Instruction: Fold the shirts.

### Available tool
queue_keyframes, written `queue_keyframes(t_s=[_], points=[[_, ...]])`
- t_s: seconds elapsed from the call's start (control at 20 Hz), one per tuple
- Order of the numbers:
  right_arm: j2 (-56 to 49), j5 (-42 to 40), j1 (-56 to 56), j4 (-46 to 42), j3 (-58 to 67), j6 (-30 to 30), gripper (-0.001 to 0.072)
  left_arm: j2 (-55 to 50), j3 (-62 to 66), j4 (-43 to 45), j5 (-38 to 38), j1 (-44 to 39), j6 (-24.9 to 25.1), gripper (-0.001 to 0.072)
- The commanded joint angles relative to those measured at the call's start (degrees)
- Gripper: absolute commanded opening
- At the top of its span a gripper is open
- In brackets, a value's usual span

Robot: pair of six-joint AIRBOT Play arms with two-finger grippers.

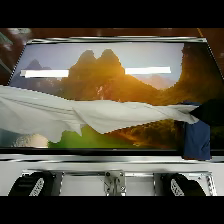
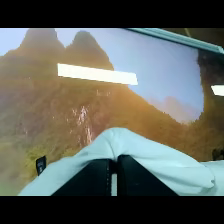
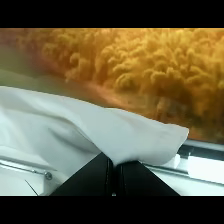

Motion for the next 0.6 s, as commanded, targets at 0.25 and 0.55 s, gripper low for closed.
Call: queue_keyframes(t_s=[0.25, 0.55], points=[[4.79, 0.79, 0.04, 1.88, -0.39, 5.62, 0.0059, 2.8, -3.69, 10.29, -21.46, 0.02, -2.43, 0.0039], [6.51, -0.94, 0.04, -1.38, -27.89, 3.54, 0.006, 6.45, -24.35, 11.76, -15.61, 0.02, -2.47, 0.0039]])
